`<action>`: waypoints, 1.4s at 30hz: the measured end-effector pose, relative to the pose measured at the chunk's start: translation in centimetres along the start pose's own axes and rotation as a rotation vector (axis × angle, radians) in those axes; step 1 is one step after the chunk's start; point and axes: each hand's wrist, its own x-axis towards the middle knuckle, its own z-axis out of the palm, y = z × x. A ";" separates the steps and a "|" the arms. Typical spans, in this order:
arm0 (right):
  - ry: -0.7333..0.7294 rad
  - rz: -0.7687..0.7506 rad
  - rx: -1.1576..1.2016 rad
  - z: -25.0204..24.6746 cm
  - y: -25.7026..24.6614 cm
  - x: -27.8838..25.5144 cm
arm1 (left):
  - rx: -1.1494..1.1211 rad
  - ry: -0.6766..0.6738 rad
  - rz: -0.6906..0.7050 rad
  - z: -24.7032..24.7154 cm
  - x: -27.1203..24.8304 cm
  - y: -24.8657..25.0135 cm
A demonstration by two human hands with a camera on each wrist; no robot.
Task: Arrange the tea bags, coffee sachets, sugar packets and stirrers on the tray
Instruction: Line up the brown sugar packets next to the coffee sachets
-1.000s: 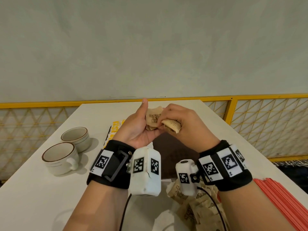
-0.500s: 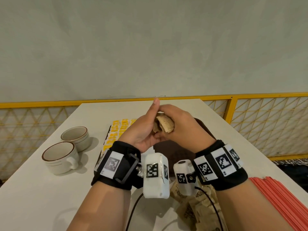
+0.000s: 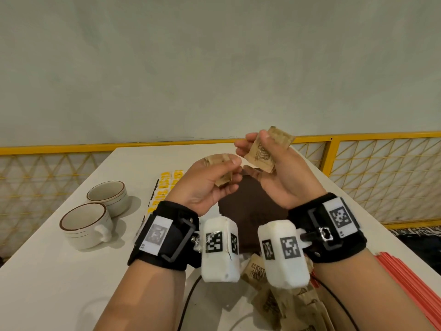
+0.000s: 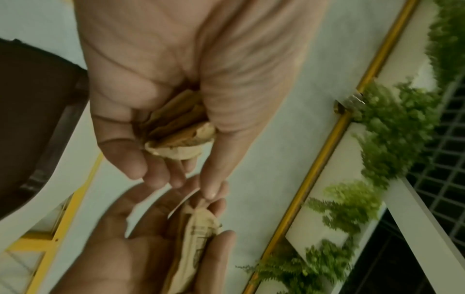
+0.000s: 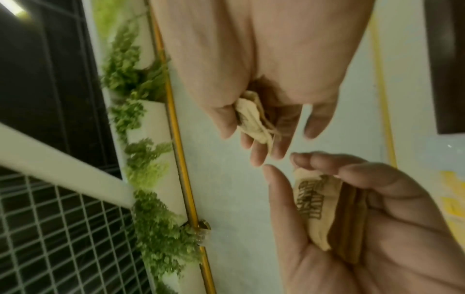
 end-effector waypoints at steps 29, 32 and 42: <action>-0.024 0.022 -0.429 -0.3 0.7 -0.3 | 0.095 0.097 0.205 -1.0 -0.3 1.0; -0.014 0.031 -0.431 -0.2 1.1 -0.3 | 0.158 0.064 0.212 -0.9 -0.3 0.6; -0.019 0.115 -0.162 -1.0 -0.8 -0.6 | -0.169 0.207 0.206 -2.0 0.3 0.9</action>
